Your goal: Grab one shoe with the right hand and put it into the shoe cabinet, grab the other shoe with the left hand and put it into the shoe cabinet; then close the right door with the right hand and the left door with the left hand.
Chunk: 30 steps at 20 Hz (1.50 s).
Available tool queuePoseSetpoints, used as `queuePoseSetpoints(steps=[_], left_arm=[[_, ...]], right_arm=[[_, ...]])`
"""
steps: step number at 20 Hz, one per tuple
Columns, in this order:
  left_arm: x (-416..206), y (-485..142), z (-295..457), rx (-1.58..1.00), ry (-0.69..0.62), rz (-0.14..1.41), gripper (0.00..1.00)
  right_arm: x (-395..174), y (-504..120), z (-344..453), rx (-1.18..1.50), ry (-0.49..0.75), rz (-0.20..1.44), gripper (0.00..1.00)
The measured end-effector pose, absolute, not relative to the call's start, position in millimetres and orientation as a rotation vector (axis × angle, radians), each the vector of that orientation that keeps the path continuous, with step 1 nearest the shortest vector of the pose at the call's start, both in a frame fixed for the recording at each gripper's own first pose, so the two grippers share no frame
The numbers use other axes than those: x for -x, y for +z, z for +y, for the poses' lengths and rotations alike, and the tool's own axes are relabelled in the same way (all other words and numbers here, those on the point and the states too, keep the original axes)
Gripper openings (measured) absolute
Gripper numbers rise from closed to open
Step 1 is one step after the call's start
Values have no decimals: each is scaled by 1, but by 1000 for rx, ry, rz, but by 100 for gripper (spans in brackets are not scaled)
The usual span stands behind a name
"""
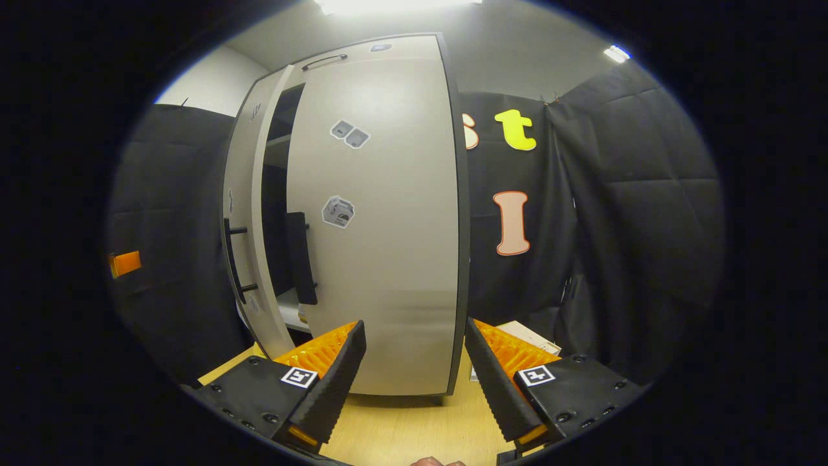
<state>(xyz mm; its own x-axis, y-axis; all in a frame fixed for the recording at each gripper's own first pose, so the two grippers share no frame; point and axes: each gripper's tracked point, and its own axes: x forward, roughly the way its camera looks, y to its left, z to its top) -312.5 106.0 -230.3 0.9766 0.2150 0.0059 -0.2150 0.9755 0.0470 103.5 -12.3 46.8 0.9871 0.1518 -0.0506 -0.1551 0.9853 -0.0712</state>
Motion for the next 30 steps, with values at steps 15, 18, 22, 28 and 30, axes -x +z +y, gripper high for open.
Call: queuePoseSetpoints(steps=[15, 18, 22, 28, 30], left_arm=[[310, -240, 110, -44, 232, 13, 95], [307, -244, 108, -41, 227, 21, 95], [301, -249, 108, -46, 226, 32, 95], [285, -267, 110, -77, 216, 58, 95], [278, -276, 111, -91, 201, 68, 95]], right_arm=[[-100, 42, -12, 61, 170, 66, 96], [-101, 43, -12, 78, 178, 65, 96], [-101, 41, -11, 86, 181, 69, 96], [-102, 41, -11, 137, 169, 56, 97], [-103, 37, -11, 149, 165, 67, 92]])
